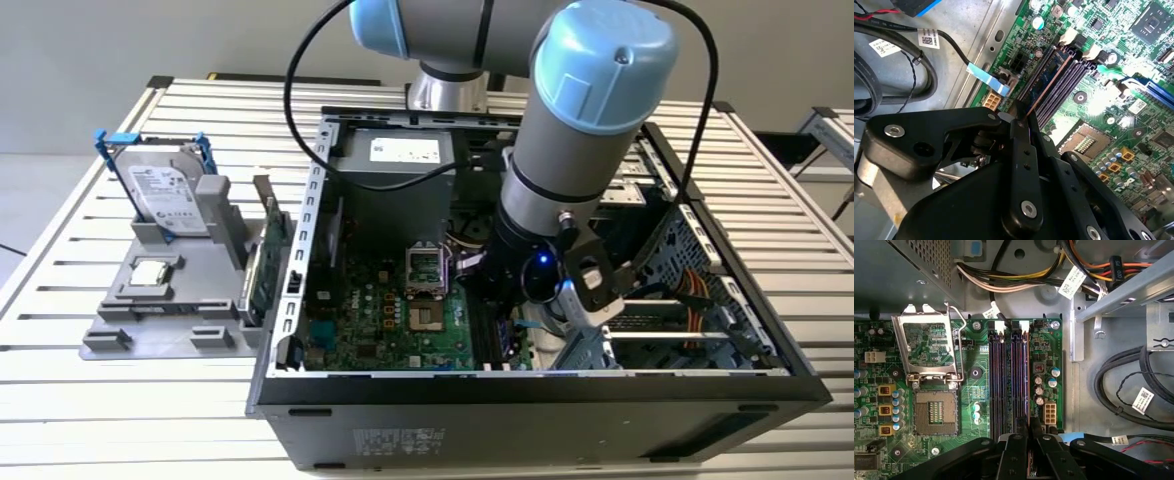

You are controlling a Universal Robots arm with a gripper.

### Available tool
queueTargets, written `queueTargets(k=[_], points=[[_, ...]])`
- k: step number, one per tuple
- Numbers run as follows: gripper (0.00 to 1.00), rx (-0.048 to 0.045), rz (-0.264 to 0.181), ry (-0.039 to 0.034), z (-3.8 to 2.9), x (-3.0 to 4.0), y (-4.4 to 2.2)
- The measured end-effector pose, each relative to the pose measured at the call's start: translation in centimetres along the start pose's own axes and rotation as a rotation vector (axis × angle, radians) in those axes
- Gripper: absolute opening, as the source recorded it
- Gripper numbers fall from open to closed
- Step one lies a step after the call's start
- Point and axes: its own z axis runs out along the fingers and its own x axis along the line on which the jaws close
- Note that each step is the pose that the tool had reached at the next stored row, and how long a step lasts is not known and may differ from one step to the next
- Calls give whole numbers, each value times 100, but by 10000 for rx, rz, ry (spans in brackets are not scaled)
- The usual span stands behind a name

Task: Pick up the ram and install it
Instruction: 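Insert the ram into the slot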

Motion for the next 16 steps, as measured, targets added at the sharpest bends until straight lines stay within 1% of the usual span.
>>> queueTargets(k=[6,14,15,16], points=[[0,6,0,1,21,0,-2],[0,4,0,1,26,0,-2],[100,4,0,1,27,0,-1],[100,5,0,1,27,0,-2]])
